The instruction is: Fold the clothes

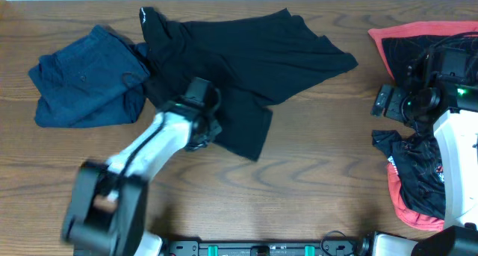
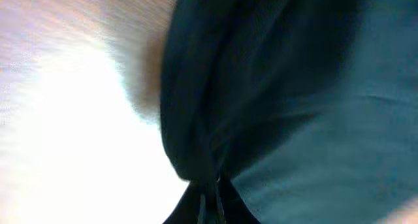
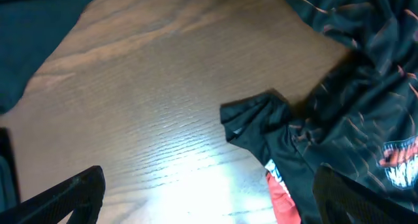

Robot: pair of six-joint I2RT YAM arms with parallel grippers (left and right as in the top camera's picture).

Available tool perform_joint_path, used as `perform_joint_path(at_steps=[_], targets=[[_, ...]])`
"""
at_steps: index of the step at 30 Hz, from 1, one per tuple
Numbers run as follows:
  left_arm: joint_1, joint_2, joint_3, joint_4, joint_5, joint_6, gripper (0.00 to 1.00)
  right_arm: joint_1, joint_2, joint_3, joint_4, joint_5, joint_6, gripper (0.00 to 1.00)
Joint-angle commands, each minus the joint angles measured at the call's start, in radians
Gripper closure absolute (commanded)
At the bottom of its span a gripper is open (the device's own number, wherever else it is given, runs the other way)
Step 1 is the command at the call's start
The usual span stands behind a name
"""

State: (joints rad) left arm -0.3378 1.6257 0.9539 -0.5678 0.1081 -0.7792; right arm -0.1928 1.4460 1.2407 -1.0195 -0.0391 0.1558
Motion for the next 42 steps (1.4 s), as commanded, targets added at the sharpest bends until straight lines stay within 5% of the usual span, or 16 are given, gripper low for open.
perform_joint_path(at_steps=[1, 10, 29, 34, 36, 40, 42], targets=[[0.033, -0.188, -0.003, -0.085, -0.081, 0.092, 0.94, 0.009, 0.000, 0.006, 0.011, -0.122, -0.130, 0.01], [0.086, -0.483, -0.003, -0.314, -0.114, 0.109, 0.94, 0.140, 0.151, 0.006, 0.208, -0.167, -0.087, 0.01], [0.086, -0.415, -0.004, -0.351, -0.129, 0.109, 0.94, 0.196, 0.580, 0.006, 0.507, -0.257, 0.148, 0.07], [0.086, -0.415, -0.004, -0.351, -0.128, 0.109, 0.94, 0.208, 0.627, 0.006, 0.587, -0.249, 0.197, 0.20], [0.086, -0.415, -0.004, -0.351, -0.128, 0.109, 0.94, 0.206, 0.630, 0.006, 0.594, -0.245, 0.201, 0.34], [0.086, -0.415, -0.004, -0.352, -0.128, 0.109, 0.94, 0.206, 0.630, 0.006, 0.598, -0.211, 0.211, 0.70], [0.086, -0.415, -0.004, -0.351, -0.129, 0.109, 0.94, 0.204, 0.630, 0.006, 0.600, -0.203, 0.217, 0.98]])
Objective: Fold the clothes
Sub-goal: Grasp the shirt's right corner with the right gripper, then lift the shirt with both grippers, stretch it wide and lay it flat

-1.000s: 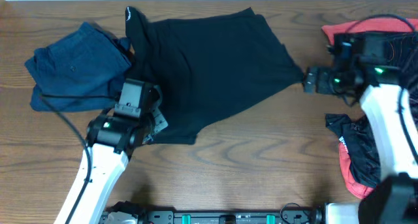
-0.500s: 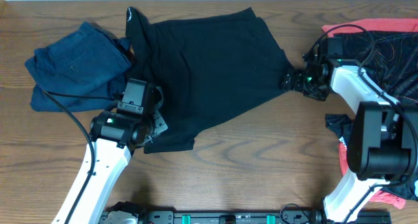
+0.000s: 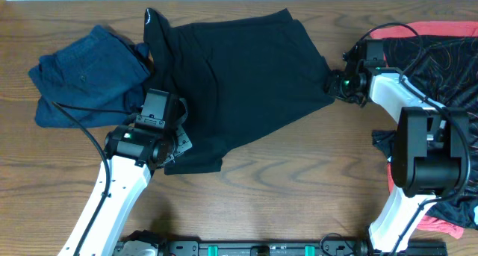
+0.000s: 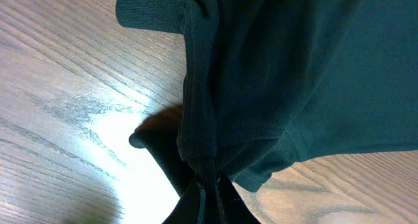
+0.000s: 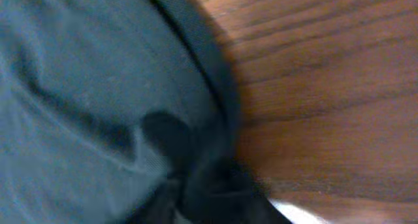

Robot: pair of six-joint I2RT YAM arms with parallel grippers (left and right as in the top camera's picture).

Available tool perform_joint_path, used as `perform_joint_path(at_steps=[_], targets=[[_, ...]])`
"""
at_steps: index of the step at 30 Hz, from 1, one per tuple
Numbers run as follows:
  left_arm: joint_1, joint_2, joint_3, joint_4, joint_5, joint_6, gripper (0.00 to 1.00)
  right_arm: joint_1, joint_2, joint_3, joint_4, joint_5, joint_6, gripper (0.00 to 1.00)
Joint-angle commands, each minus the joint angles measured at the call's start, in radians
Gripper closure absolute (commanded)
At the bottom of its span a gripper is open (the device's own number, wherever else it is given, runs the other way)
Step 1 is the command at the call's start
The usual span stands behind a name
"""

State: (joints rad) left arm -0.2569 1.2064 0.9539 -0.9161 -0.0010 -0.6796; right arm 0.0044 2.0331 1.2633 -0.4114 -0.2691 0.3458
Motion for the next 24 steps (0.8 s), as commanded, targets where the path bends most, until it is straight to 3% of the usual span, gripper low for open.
perform_joint_path(at_steps=[1, 8, 11, 20, 24], targets=[[0.005, 0.004, -0.004, -0.003, -0.019, 0.010, 0.94, 0.006, 0.042, -0.017, -0.008, 0.026, 0.028, 0.99], [0.005, 0.004, -0.004, -0.002, -0.019, 0.024, 0.94, -0.029, -0.022, -0.016, -0.060, 0.032, 0.027, 0.99], [0.005, 0.003, 0.016, -0.002, -0.019, 0.148, 0.94, -0.074, -0.117, -0.014, -0.115, 0.034, 0.018, 0.99], [0.006, 0.000, 0.344, -0.077, -0.019, 0.377, 0.94, -0.223, -0.570, 0.028, -0.349, 0.075, -0.121, 0.99], [0.050, -0.015, 0.506, -0.102, -0.039, 0.380, 0.94, -0.240, -0.763, 0.051, -0.408, 0.193, -0.142, 0.99]])
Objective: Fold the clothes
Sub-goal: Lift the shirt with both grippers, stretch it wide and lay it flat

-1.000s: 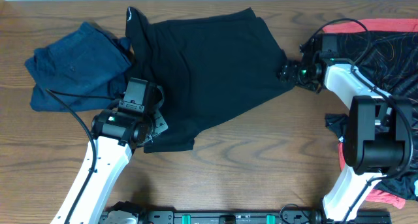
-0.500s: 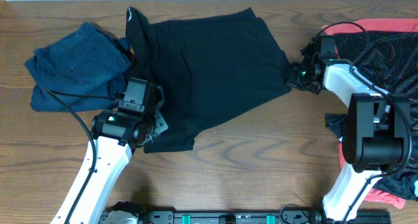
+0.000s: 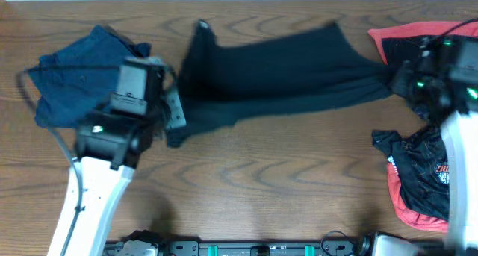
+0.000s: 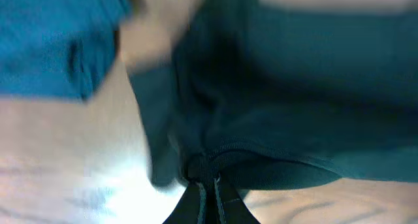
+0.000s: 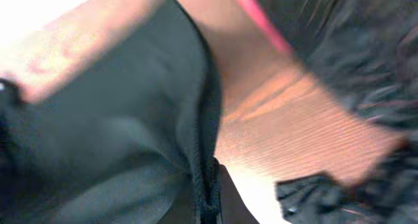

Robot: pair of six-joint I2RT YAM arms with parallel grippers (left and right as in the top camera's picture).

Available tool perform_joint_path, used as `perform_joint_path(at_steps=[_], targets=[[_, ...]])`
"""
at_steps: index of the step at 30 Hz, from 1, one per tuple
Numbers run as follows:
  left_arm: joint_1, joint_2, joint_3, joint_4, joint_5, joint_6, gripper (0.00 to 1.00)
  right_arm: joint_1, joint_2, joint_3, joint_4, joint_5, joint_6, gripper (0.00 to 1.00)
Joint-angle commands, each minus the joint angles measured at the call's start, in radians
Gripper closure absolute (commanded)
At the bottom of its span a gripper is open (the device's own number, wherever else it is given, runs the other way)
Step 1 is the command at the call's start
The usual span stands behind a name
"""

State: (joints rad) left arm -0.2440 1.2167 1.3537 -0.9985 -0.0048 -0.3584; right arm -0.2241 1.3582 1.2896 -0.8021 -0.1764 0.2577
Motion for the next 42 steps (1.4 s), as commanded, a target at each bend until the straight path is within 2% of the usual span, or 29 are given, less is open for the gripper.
perform_joint_path(at_steps=[1, 6, 10, 15, 20, 23, 28, 30, 34, 38, 40, 42], targets=[[0.059, -0.034, 0.145, -0.027, -0.034, 0.059, 0.94, -0.017, -0.138, 0.032, -0.023, 0.121, -0.054, 0.99], [0.193, -0.086, 0.316, -0.036, -0.034, 0.059, 0.94, -0.046, -0.289, 0.082, -0.024, 0.131, -0.053, 0.99], [0.264, -0.105, 0.388, 0.000, -0.033, 0.059, 0.94, -0.062, -0.310, 0.142, -0.023, 0.161, -0.054, 0.99], [0.274, -0.072, 0.393, 0.082, 0.003, 0.058, 0.94, -0.064, -0.247, 0.189, 0.007, 0.166, -0.073, 0.99], [0.274, 0.074, 0.393, 0.170, 0.161, 0.058, 0.94, -0.063, -0.106, 0.192, 0.082, 0.078, -0.107, 0.99], [0.273, 0.190, 0.393, 0.255, 0.208, 0.059, 0.94, -0.059, 0.001, 0.192, 0.171, 0.039, -0.105, 0.99], [0.273, 0.393, 0.394, 0.561, 0.233, 0.070, 0.94, -0.029, 0.185, 0.196, 0.443, -0.031, 0.051, 0.99], [0.273, 0.422, 0.398, 0.671, 0.234, 0.068, 0.94, -0.018, 0.209, 0.209, 0.508, -0.039, 0.116, 0.99], [0.273, 0.421, 0.469, 0.785, 0.252, 0.012, 0.94, -0.008, 0.205, 0.280, 0.554, -0.032, 0.127, 0.99], [0.274, 0.415, 0.622, 0.763, 0.256, 0.043, 0.94, -0.013, 0.205, 0.404, 0.459, -0.006, 0.111, 0.99], [0.274, 0.413, 0.681, 0.693, 0.257, 0.055, 0.94, -0.013, 0.205, 0.444, 0.384, -0.003, 0.071, 0.99], [0.273, 0.406, 0.712, 0.561, 0.290, 0.055, 0.94, -0.013, 0.205, 0.453, 0.305, -0.003, 0.032, 0.99]])
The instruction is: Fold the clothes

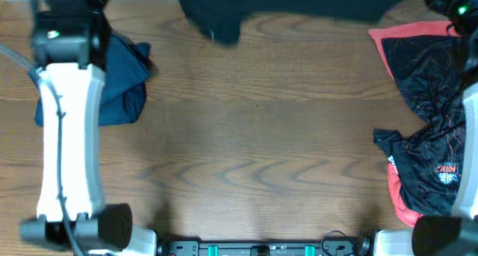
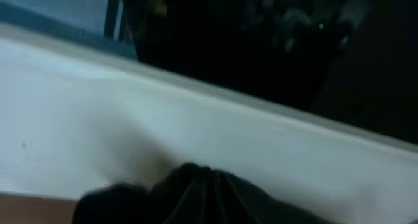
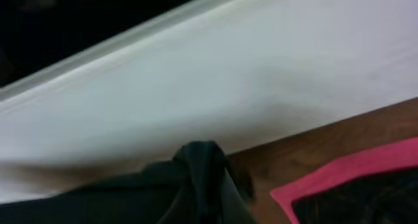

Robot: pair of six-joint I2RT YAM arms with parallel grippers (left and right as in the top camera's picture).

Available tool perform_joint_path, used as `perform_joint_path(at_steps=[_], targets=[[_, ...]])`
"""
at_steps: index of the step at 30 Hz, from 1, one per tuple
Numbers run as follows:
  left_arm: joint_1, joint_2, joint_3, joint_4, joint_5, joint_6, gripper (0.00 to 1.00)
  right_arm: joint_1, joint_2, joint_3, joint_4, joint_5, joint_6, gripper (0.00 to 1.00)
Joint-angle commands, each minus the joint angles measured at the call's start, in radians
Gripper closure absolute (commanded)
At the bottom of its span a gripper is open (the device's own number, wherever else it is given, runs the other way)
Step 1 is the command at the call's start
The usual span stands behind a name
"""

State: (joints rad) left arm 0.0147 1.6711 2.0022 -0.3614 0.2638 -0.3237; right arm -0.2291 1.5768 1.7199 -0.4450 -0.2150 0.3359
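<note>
A black shirt (image 1: 299, 6) hangs stretched across the top of the overhead view, held up off the table between both arms. In the left wrist view my left gripper (image 2: 208, 208) is shut on a bunched corner of the black shirt (image 2: 196, 188), with a white wall behind it. My right gripper (image 3: 206, 204) is shut on the shirt's other gathered end (image 3: 202, 168). In the overhead view both grippers' fingers lie past the top edge.
A crumpled blue garment (image 1: 123, 77) lies at the left, partly under my raised left arm (image 1: 67, 122). A red and black jersey (image 1: 429, 107) covers the table's right side, its red hem (image 3: 346, 181) just below my right gripper. The wooden table (image 1: 254, 151) fills the middle.
Both arms have risen and moved back. The black shirt, which hung stretched over the table's back half, now hangs at the far edge, higher up. Both grippers are still shut on it.
First my left gripper held the black shirt's lower edge while my right gripper stood open by the red jersey. Then the right gripper was shut on the shirt's right edge. Then the shirt was pulled taut between both, and now it hangs lifted at the far edge.
</note>
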Motion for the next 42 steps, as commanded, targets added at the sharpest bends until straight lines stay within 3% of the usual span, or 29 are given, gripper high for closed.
perform_joint_path(at_steps=[1, 6, 10, 14, 22, 34, 42], targets=[[0.012, -0.054, 0.064, -0.165, 0.043, 0.020, 0.94, -0.008, -0.013, 0.023, -0.108, 0.035, -0.068, 0.99], [0.012, -0.032, 0.040, -0.662, 0.047, 0.019, 0.94, -0.006, 0.007, -0.021, -0.439, 0.041, -0.164, 0.99], [-0.002, 0.008, -0.028, -0.871, 0.048, 0.019, 0.94, -0.006, 0.044, -0.071, -0.640, 0.147, -0.169, 0.99], [-0.023, 0.045, -0.122, -1.007, 0.047, 0.022, 0.94, -0.013, 0.058, -0.162, -0.718, 0.193, -0.169, 0.99], [-0.045, 0.053, -0.340, -1.209, 0.046, 0.143, 0.94, -0.032, 0.058, -0.294, -0.823, 0.193, -0.169, 0.99], [-0.045, -0.024, -0.631, -1.236, 0.031, 0.219, 0.94, -0.071, 0.055, -0.453, -0.853, 0.213, -0.169, 0.99], [-0.045, -0.133, -0.742, -1.096, 0.032, 0.211, 0.94, -0.093, 0.050, -0.467, -0.811, 0.191, -0.198, 0.99]])
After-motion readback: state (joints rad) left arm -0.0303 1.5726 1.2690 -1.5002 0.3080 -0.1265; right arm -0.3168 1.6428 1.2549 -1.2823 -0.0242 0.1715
